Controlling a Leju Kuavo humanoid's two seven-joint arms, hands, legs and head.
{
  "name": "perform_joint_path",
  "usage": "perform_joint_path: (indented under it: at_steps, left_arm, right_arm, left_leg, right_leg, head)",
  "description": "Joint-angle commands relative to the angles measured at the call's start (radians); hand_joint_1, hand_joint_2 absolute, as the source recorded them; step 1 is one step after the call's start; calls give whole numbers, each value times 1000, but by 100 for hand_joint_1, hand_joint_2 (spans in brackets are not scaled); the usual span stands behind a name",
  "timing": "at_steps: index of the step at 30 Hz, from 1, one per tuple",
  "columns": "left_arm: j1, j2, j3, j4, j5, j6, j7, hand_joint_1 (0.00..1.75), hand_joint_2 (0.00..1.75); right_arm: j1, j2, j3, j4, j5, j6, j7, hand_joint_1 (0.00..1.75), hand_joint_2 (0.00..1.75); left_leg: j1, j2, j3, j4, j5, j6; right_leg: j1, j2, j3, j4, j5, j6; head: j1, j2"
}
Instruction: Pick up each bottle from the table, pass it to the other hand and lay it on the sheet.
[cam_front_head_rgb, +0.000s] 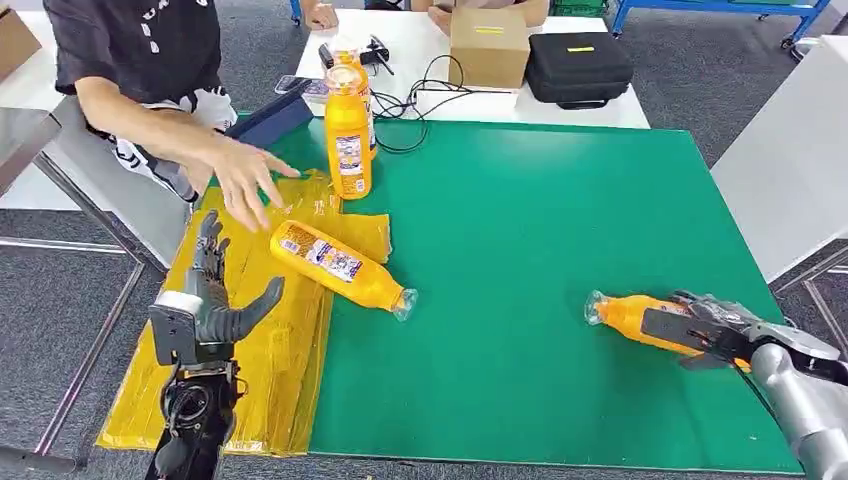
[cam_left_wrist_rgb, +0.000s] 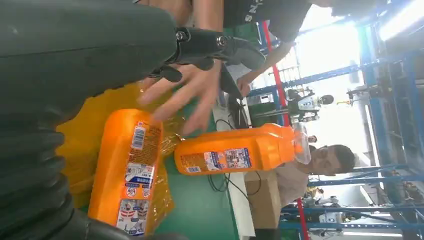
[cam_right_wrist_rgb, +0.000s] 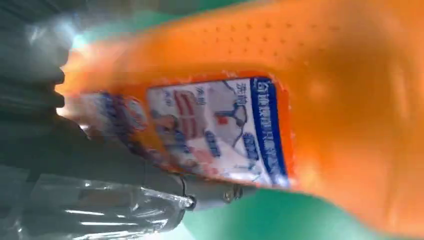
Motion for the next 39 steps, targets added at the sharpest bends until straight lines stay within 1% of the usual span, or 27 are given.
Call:
perform_joint_path:
  at_steps: [1, 7, 10, 12, 13, 15, 16, 17, 18, 19, 20, 21, 22, 23, 24, 25, 26, 27, 28, 30, 32, 33, 34, 35, 36, 37, 39]
  left_arm:
    - [-33, 18, -14, 67, -2, -2, 9, 0, 175]
    - [-34, 18, -14, 67, -2, -2, 9, 0, 175]
    - [-36, 17, -14, 70, -5, -1, 13, 0, 175]
    - [-35, 17, -14, 71, -6, 2, 14, 0, 175]
    - [-34, 18, -14, 69, -6, 2, 14, 0, 175]
    - [-28, 19, -13, 62, -6, 3, 18, 0, 175]
    - [-28, 19, -13, 61, -6, 4, 18, 0, 175]
    - [-26, 18, -12, 60, -6, 7, 19, 0, 175]
    - [-24, 18, -9, 56, -4, 11, 21, 0, 175]
    - [-19, 18, -6, 50, -3, 14, 23, 0, 175]
    - [-11, 19, -1, 39, -1, 19, 24, 0, 175]
    - [10, 21, 7, 11, 1, 25, 25, 0, 175]
    - [34, 19, 16, -22, 2, 28, 28, 0, 175]
    - [58, 15, 23, -59, -3, 29, 39, 0, 175]
    - [77, 11, 24, -91, -14, 26, 48, 0, 175]
    - [84, 7, 23, -107, -20, 22, 53, 0, 175]
    - [86, -7, 24, -128, -35, 17, 69, 0, 175]
    - [85, -8, 19, -131, -41, 12, 75, 0, 175]
    - [79, -17, 5, -144, -52, 2, 100, 0, 175]
    - [75, -24, -7, -151, -60, -5, 116, 0, 175]
    - [76, -19, -35, -167, -69, -30, 120, 0, 175]
    - [79, -16, -54, -185, -62, -63, 124, 0, 175]
    - [80, -17, -77, -205, -67, -80, 129, 0, 175]
    - [77, -13, -100, -223, -65, -106, 141, 0, 175]
    - [71, -11, -120, -237, -49, -133, 154, 0, 175]
    - [65, -8, -135, -243, -38, -145, 160, 0, 175]
    - [43, -3, -171, -255, -21, -157, 171, 0, 175]
  right_arm:
    - [-8, 43, -3, 40, -5, -1, 13, 164, 175]
    - [-10, 41, -4, 40, -5, 0, 13, 164, 175]
    - [-4, 42, -1, 40, -2, -1, 14, 171, 175]
    - [5, 47, -3, 33, -3, -17, 14, 173, 175]
    - [7, 49, -2, 31, -1, -18, 14, 173, 175]
    - [8, 48, 4, 23, 6, -11, 21, 175, 175]
    - [9, 47, 7, 21, 9, -13, 22, 173, 175]
    - [8, 47, 10, 18, 14, -17, 25, 175, 175]
    - [4, 47, 15, 11, 23, -34, 26, 175, 175]
    - [-8, 53, 17, 10, 31, -56, 29, 175, 175]
    - [-12, 65, 24, -15, 48, -130, 11, 175, 175]
    - [-24, 108, 9, -60, 45, -261, -15, 175, 175]
    - [-26, 152, -8, -111, 36, -343, -34, 175, 175]
    - [-23, 203, -31, -174, 29, -402, -21, 175, 175]
    - [-8, 260, -60, -257, 3, -426, -11, 175, 175]
    - [6, 297, -60, -324, 3, -428, 18, 175, 175]
    - [26, 390, -102, -429, -17, -508, 52, 175, 175]
    - [32, 415, -104, -452, -37, -499, 39, 175, 175]
    - [68, 491, -87, -560, -73, -500, 52, 175, 175]
    - [103, 517, -56, -621, -102, -529, 72, 175, 175]
    - [141, 559, -51, -685, -166, -557, 29, 175, 175]
    - [149, 597, -49, -709, -179, -599, 11, 175, 175]
    - [144, 637, -31, -721, -187, -609, 14, 175, 175]
    - [129, 670, -25, -720, -224, -619, -2, 175, 175]
    - [104, 685, -3, -696, -248, -635, -11, 175, 175]
    - [86, 690, 14, -675, -276, -651, -25, 175, 175]
    - [41, 698, 60, -616, -340, -689, -44, 175, 175]
  left_leg:
    - [1, 4, 8, -3, -2, -3]
    - [1, 3, 6, -2, -2, -2]
    - [1, 2, 5, -2, -1, -2]
    - [1, 3, 11, -3, -3, -4]
    - [1, 2, 6, -2, -2, -2]
    - [1, 3, 12, -4, -3, -4]
    - [1, 3, 8, -2, -2, -3]
    - [1, 4, 11, -4, -3, -3]
    - [1, 2, 6, -2, -2, -2]
    - [1, 4, 9, -3, -3, -3]
    - [1, 4, 11, -3, -3, -4]
    - [1, 5, 12, -4, -3, -4]
    - [1, 6, 6, -2, -2, -2]
    - [1, 9, 9, -3, -3, -3]
    - [1, 17, 12, -4, -4, -4]
    - [2, 15, 5, -3, -3, -3]
    - [2, 20, 9, -4, -5, -4]
    - [2, 20, 9, -3, -5, -5]
    - [3, 21, 8, -4, -4, -4]
    - [5, 18, 6, -2, -2, -4]
    - [4, 13, 10, -4, -3, -5]
    - [6, 13, 6, -2, -3, -4]
    - [7, 14, 11, -3, -4, -5]
    - [7, 10, 5, -2, -2, -3]
    - [7, 12, 8, -1, -4, -5]
    - [7, 11, 3, -1, -3, -3]
    - [7, 16, 8, -1, -5, -5]
  right_leg:
    - [1, 2, 7, -4, -1, -1]
    - [1, 1, 6, -3, -1, -1]
    - [1, 1, 5, -2, -1, -1]
    - [1, 1, 10, -4, -2, -2]
    - [1, 1, 6, -3, -1, -1]
    - [1, 1, 11, -5, -2, -2]
    - [1, 1, 7, -3, -1, -1]
    - [1, 2, 10, -5, -2, -2]
    - [1, 1, 6, -3, -1, -1]
    - [1, 2, 9, -4, -1, -1]
    - [1, 2, 11, -4, -2, -2]
    - [1, 3, 11, -5, -1, -2]
    - [1, 5, 4, -3, 0, -1]
    - [1, 7, 7, -4, 0, -2]
    - [2, 15, 8, -5, 1, -2]
    - [2, 14, 4, -3, 2, -2]
    - [2, 19, 6, -4, 2, -3]
    - [2, 19, 5, -3, 1, -3]
    - [3, 18, 4, -3, 2, -2]
    - [5, 16, 2, -3, 2, -2]
    - [5, 12, 7, -2, -1, -3]
    - [6, 11, 3, -1, 0, -3]
    - [7, 13, 6, -2, -2, -3]
    - [7, 9, 2, -1, 0, -2]
    - [7, 11, 4, -1, -2, -3]
    - [7, 10, 0, 1, 0, -2]
    - [7, 14, 4, 1, -2, -2]
  head:
    - [0, 0]
    - [0, 0]
    - [0, 0]
    - [0, 0]
    - [0, 0]
    - [0, 0]
    - [0, 0]
    - [0, 0]
    - [0, 0]
    - [0, 0]
    - [0, 0]
    - [0, 0]
    - [0, 0]
    - [0, 0]
    - [0, 0]
    - [0, 0]
    - [0, 0]
    - [0, 0]
    - [0, 0]
    - [0, 0]
    - [0, 0]
    - [-1, 0]
    - [-2, 0]
    - [0, 0]
    - [0, 0]
    - [0, 0]
    - [0, 0]
